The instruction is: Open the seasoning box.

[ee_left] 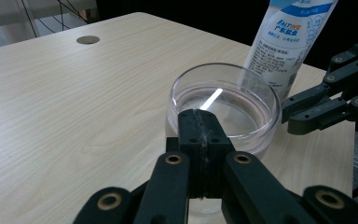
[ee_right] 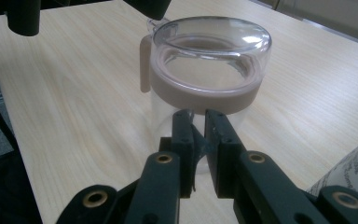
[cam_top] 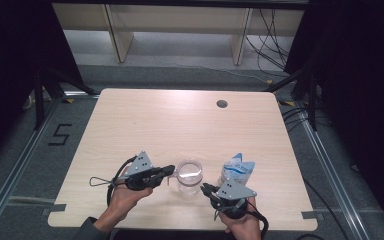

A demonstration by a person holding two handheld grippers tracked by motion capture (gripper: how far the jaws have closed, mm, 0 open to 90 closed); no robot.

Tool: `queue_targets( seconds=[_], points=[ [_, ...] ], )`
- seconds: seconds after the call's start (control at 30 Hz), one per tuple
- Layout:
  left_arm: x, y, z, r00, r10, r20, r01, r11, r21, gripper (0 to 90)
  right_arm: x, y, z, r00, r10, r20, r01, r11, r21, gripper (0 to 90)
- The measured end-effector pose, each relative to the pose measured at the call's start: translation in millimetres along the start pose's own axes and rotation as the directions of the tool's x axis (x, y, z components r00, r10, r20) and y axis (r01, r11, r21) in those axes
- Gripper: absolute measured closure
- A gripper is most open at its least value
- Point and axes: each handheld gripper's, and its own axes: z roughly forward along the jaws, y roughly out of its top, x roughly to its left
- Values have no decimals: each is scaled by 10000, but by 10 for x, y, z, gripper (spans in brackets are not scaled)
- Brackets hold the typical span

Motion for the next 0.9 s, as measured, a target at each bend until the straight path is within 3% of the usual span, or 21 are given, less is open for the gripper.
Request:
queue_targets(
  seconds=[0.3, 0.5, 0.57, 0.67, 0.9],
  points=[
    [5, -16, -2, 10000, -9, 3, 9, 9999, -100, 891, -15, 22, 46, 9999, -106, 5, 106, 9999, -64, 832],
    [12, -28, -4, 10000, 16, 76, -14, 9998, -176, 891, -17, 41, 74, 9998, 198, -79, -198, 9998, -49, 838],
    [12, -35, -2, 10000, -37, 84, 39, 9997, -254, 891, -25, 48, 78, 10000, 22, -5, -22, 9999, -147, 842],
    [13, -36, -6, 9999, -17, 106, 19, 9997, -247, 891, -23, 61, 78, 9998, 108, -141, -110, 9999, -130, 847],
    [17, -37, -12, 9999, 4, 108, -1, 9998, -205, 891, -36, 65, 87, 9997, 256, 54, -255, 9993, -274, 861]
  ],
)
